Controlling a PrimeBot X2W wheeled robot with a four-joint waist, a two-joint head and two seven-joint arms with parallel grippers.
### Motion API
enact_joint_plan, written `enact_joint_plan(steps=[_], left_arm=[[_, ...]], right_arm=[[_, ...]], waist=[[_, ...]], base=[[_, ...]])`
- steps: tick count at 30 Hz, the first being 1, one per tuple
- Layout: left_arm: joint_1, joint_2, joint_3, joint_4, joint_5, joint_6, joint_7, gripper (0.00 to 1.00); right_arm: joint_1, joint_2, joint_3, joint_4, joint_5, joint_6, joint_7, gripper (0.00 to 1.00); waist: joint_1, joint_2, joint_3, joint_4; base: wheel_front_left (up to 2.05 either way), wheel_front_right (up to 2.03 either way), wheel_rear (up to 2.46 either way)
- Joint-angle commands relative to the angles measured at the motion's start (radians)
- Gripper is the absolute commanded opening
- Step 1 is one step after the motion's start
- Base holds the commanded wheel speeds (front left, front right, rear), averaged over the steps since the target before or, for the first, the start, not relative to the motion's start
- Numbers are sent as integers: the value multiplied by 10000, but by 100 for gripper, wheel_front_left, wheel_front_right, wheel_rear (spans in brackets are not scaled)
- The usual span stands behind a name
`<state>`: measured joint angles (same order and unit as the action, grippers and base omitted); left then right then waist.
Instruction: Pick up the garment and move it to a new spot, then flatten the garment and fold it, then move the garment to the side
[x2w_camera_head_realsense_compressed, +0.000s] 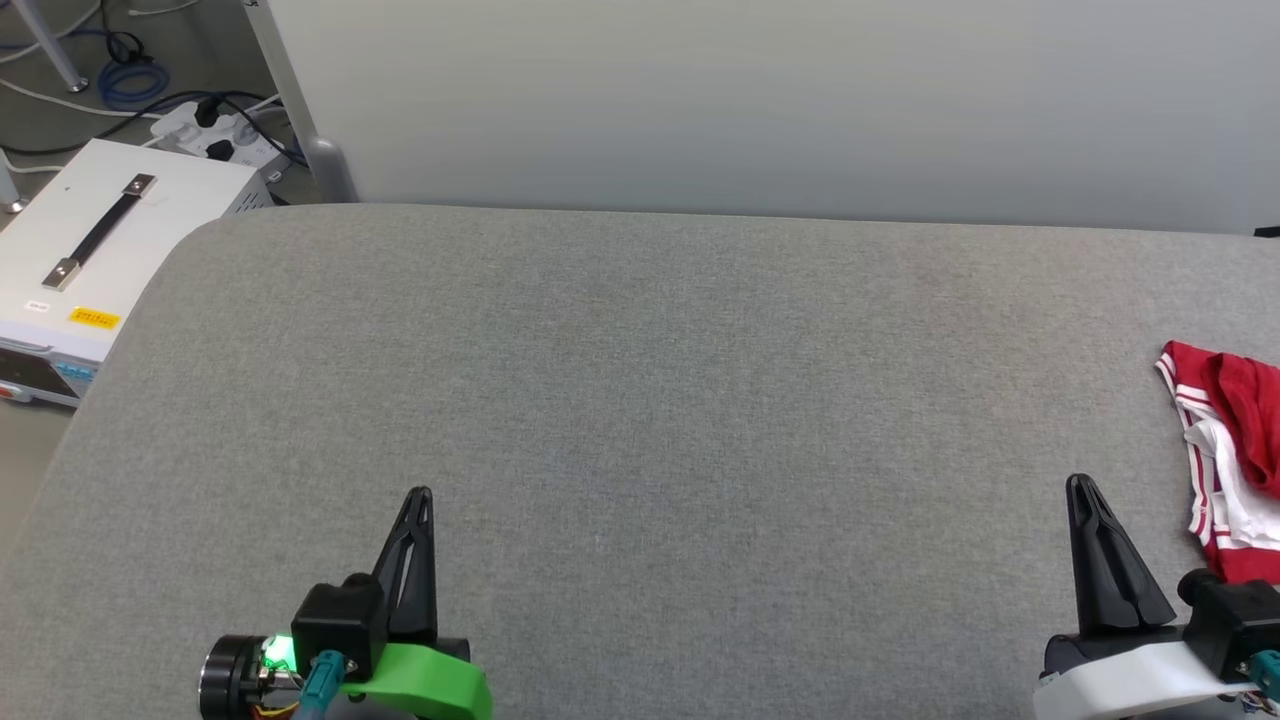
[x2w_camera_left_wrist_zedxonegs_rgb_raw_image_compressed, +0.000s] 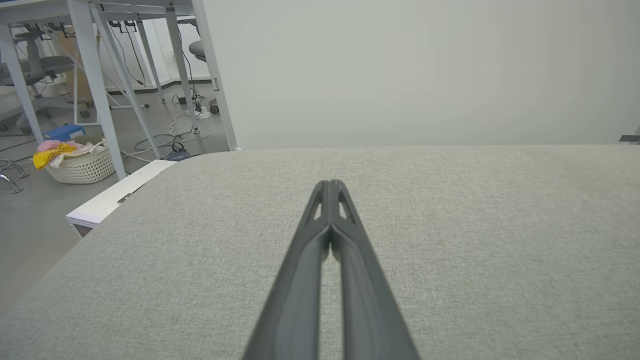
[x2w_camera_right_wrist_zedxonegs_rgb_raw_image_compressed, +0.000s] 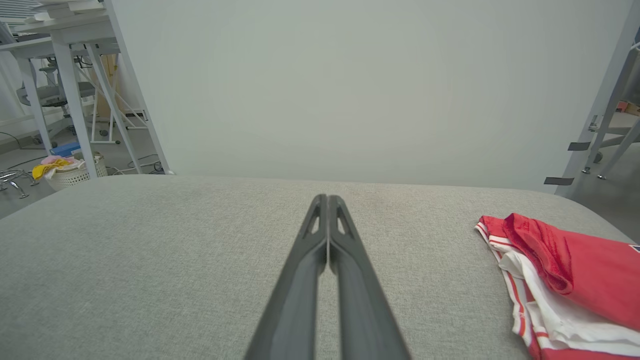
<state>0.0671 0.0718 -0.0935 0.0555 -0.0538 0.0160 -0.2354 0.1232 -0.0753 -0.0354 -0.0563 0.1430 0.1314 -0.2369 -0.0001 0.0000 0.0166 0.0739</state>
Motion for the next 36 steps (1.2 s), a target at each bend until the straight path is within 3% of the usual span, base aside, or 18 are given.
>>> enact_joint_plan(steps=[1, 36], left_arm=[[-60, -19, 36, -36, 24, -14, 55, 0], [-279, -89, 358, -222, 208, -66, 878, 0]], right_arm=[[-102, 17, 10, 26, -131, -1, 62, 0], [-507, 101, 133, 218, -596, -3, 888, 0]], waist=[[1, 0, -2, -9], [1, 0, -61, -270]], base=[[0, 0, 0], [0, 0, 0]])
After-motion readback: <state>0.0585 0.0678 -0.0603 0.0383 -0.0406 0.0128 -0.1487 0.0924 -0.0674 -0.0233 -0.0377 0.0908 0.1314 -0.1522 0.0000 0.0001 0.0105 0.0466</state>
